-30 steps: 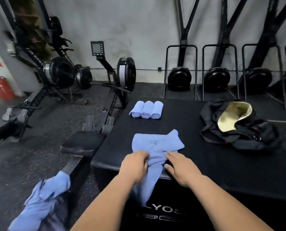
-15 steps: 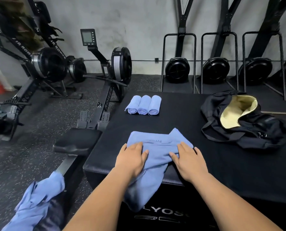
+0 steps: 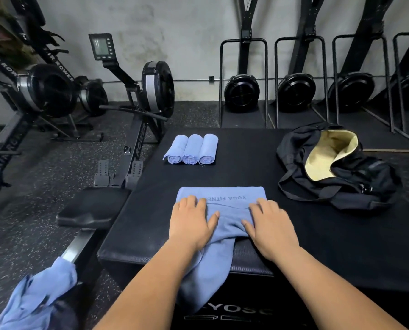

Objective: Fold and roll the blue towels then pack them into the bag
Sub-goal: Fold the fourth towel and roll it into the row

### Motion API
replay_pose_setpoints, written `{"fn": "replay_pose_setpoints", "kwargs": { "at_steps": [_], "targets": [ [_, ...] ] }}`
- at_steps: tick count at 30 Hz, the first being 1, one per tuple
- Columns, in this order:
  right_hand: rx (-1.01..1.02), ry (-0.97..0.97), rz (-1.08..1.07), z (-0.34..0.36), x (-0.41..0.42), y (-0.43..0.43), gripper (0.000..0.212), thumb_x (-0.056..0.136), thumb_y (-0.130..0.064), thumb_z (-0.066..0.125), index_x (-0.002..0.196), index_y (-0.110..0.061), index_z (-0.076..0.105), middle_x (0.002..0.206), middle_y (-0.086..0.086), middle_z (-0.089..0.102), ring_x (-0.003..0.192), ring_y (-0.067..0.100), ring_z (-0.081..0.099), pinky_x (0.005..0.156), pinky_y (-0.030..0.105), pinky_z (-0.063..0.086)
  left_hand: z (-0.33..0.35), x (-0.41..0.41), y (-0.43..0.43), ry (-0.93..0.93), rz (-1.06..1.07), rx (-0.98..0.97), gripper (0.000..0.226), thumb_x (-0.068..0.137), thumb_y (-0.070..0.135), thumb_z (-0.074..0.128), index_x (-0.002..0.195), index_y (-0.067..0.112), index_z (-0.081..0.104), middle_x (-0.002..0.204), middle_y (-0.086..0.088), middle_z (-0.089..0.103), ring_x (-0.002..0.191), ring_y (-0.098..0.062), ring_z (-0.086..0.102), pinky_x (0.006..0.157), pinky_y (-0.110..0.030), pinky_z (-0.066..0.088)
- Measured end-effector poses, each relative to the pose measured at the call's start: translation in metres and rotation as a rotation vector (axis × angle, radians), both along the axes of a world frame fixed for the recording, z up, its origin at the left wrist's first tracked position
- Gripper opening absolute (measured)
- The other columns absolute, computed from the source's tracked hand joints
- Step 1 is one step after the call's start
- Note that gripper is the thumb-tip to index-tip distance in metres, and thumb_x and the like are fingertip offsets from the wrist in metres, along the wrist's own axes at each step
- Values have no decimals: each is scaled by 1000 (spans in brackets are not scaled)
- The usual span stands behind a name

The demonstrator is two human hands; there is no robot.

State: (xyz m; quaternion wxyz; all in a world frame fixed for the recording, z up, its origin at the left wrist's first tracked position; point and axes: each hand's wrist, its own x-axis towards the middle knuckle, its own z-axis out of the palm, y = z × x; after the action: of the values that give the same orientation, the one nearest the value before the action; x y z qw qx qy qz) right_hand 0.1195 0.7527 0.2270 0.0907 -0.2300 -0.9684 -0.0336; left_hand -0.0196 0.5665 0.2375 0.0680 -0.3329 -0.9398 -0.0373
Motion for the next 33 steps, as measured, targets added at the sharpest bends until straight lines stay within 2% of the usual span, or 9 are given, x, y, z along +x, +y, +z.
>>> {"fn": "replay_pose_setpoints", "kwargs": {
  "at_steps": [2, 5, 10, 14, 20, 24, 27, 29, 33],
  "targets": [
    [-55, -78, 61, -5, 2, 9, 76, 97, -63, 11, 144, -22, 55, 152, 4, 50, 138, 26, 48, 104, 43, 45, -6, -6, 1, -30, -61, 1, 74, 97, 73, 17, 143, 27, 52, 135, 0, 57, 128, -25, 50, 116, -40, 30],
    [-82, -164, -71, -2, -4, 25, 77, 99, -61, -1, 162, -28, 29, 172, 1, 23, 157, 21, 21, 125, 46, 18, -9, -15, 7, -147, -145, 50, 81, 97, 73, 13, 154, 25, 43, 159, -5, 42, 151, -23, 33, 128, -44, 13],
    [-200, -223, -214, 14, -23, 50, 80, 102, -69, 11, 165, -21, 20, 174, 8, 12, 160, 26, 9, 129, 48, 7, -8, -22, 12, -137, -296, 177, 60, 101, 67, 32, 140, 29, 59, 148, 12, 56, 141, -12, 47, 128, -41, 16],
    [-234, -245, -214, 13, -39, 53, 89, 99, -75, 11, 167, -17, 13, 175, 14, 4, 160, 30, 3, 129, 47, 5, -10, -32, 14, -180, -190, 83, 66, 104, 69, 23, 155, 32, 44, 170, 9, 32, 158, -9, 22, 131, -45, -3],
    [-198, -173, -184, -3, -57, 53, 86, 100, -74, 7, 168, -20, 6, 175, 13, -5, 161, 29, -7, 130, 46, 0, -20, -50, 24, -178, -100, 51, 75, 103, 70, 22, 164, 27, 27, 177, 4, 9, 163, -15, -2, 131, -45, -7],
    [-140, -96, -153, -13, -65, 55, 82, 101, -68, 1, 166, -21, 15, 175, 10, 5, 161, 27, -1, 130, 48, 3, -30, -50, 22, -173, -90, 280, 65, 103, 66, 35, 155, 29, 45, 171, 9, 28, 161, -10, 12, 132, -39, 0],
    [6, 102, -97, -14, -62, 51, 68, 104, -57, 24, 150, -14, 49, 158, 15, 43, 148, 33, 35, 120, 50, 25, -32, -53, 19, -37, -156, 396, 44, 101, 58, 52, 131, 28, 66, 140, 13, 61, 135, -15, 50, 122, -39, 29],
    [147, 273, 24, -18, -61, 48, 35, 103, -40, 48, 121, -16, 65, 125, 9, 61, 115, 33, 55, 92, 47, 41, -33, -53, 19, 42, -197, 430, 26, 101, 50, 57, 114, 31, 70, 114, 18, 66, 107, -14, 58, 106, -37, 40],
    [137, 366, 207, -22, -60, 44, 5, 95, -22, 68, 98, -18, 68, 82, 1, 60, 75, 29, 56, 66, 43, 42, -28, -48, 17, 52, -189, 362, 29, 106, 46, 44, 101, 34, 70, 99, 17, 68, 93, -11, 61, 108, -32, 36]
  ]
}}
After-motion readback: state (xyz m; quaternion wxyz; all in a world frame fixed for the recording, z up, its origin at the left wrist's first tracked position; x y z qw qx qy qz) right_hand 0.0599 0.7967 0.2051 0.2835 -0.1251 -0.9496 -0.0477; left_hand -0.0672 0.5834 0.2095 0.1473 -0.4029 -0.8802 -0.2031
